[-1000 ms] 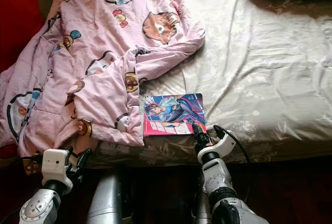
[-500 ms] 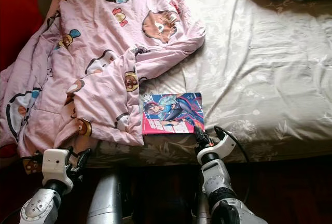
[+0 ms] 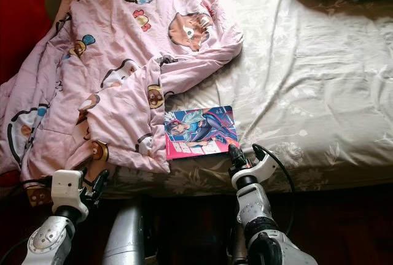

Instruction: Clean up the room

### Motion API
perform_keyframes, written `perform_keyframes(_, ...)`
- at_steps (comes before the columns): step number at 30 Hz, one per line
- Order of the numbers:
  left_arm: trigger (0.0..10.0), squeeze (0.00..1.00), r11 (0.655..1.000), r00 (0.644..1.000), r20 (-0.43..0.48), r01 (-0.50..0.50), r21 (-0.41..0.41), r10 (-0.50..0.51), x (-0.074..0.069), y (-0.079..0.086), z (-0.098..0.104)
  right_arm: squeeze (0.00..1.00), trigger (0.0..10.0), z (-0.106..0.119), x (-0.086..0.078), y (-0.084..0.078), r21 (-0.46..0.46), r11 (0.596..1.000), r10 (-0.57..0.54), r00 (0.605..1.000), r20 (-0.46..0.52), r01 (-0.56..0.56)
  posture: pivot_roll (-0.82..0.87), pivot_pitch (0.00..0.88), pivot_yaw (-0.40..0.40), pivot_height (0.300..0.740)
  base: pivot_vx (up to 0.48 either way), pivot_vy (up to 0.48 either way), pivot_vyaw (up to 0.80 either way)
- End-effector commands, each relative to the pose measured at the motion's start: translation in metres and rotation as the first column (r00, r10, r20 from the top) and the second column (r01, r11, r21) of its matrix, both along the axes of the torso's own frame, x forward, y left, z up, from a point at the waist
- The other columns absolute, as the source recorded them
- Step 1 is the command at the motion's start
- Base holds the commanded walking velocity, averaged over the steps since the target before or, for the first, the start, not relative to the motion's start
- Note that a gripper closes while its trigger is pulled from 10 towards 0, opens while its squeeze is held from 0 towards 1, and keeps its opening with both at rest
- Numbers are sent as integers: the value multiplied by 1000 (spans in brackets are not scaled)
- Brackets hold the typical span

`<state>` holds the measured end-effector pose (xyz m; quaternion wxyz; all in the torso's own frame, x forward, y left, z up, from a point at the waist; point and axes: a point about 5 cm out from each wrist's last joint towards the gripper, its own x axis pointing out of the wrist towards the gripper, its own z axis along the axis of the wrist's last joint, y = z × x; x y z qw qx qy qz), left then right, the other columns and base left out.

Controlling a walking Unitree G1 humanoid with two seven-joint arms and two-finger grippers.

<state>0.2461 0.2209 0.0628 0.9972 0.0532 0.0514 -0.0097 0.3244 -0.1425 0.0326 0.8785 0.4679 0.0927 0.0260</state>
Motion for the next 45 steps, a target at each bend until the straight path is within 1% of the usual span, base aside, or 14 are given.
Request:
perform_keyframes(1, 10000, 0, 999, 999, -38, -32, -2, 32, -6, 6, -9, 0, 0, -10, -8, 5, -4, 1000, -4, 999, -51, 4, 208, 263, 53, 572, 0, 0, 0)
perform_keyframes(6, 10000, 0, 999, 999, -38, -38, -11, 38, 1, 4, -11, 0, 0, -6, -5, -5, -113, 992, -54, 998, -35, 50, 178, 236, 43, 572, 0, 0, 0)
perform_keyframes(9, 10000, 0, 999, 998, -36, -46, -21, 45, 6, 1, -13, 0, 0, 5, 0, -7, -153, 986, -56, 997, 50, 63, 155, 216, 34, 572, 0, 0, 0)
perform_keyframes(14, 10000, 0, 997, 998, -24, -62, -51, 61, 18, -6, -16, 0, 0, 27, 3, -23, -229, 960, -115, 972, 205, 162, 108, 162, 8, 572, 0, 0, 0)
perform_keyframes(15, 10000, 0, 996, 998, -24, -64, -55, 63, 18, -7, -17, 0, 4118, 29, 2, -24, -249, 954, -113, 968, 223, 168, 103, 152, 4, 572, 0, 0, 0)
perform_keyframes(17, 10000, 0, 996, 998, -25, -66, -57, 64, 19, -7, -17, 0, 4118, 30, 2, -24, -261, 950, -110, 966, 233, 171, 100, 147, 2, 572, 0, 0, 0)
perform_keyframes(18, 10000, 0, 995, 997, -26, -71, -64, 70, 21, -9, -19, 0, 10000, 35, 0, -27, -302, 934, -108, 959, 263, 188, 88, 124, -5, 572, 0, 0, 0)
perform_keyframes(23, 10000, 0, 994, 996, -25, -83, -73, 81, 24, -10, -21, 0, 10000, 45, -3, -33, -398, 893, -87, 948, 305, 209, 76, 93, -14, 572, 0, 0, 0)
perform_keyframes(25, 10000, 0, 991, 995, -16, -103, -85, 102, 29, -8, -20, 0, 10000, 59, -5, -36, -506, 833, -37, 934, 355, 225, 66, 73, -23, 572, 0, 0, 0)
perform_keyframes(30, 10000, 0, 987, 992, -12, -130, -99, 129, 34, -7, -21, 0, 10000, 84, -3, -36, -560, 794, 20, 911, 412, 236, 59, 52, -32, 572, 0, 0, 0)
perform_keyframes(34, 10000, 0, 983, 989, -25, -145, -115, 144, 38, -7, -24, 0, 10000, 98, 0, -30, -586, 779, 65, 900, 431, 225, 51, 58, -44, 572, 0, 0, 0)
perform_keyframes(38, 10000, 0, 982, 989, -33, -148, -117, 145, 38, -7, -26, 0, 10000, 98, 1, -25, -622, 751, 83, 903, 421, 221, 57, 68, -46, 576, 0, 0, 0)
perform_keyframes(41, 10000, 0, 981, 988, -40, -152, -117, 149, 37, -6, -29, 0, 10000, 98, 1, -22, -601, 768, 69, 906, 418, 219, 61, 73, -44, 595, 0, 0, 0)
perform_keyframes(45, 10000, 0, 981, 987, -56, -155, -112, 150, 34, -3, -34, 0, 10000, 95, -1, -15, -625, 757, 81, 920, 383, 193, 63, 84, -39, 625, 0, 0, 0)
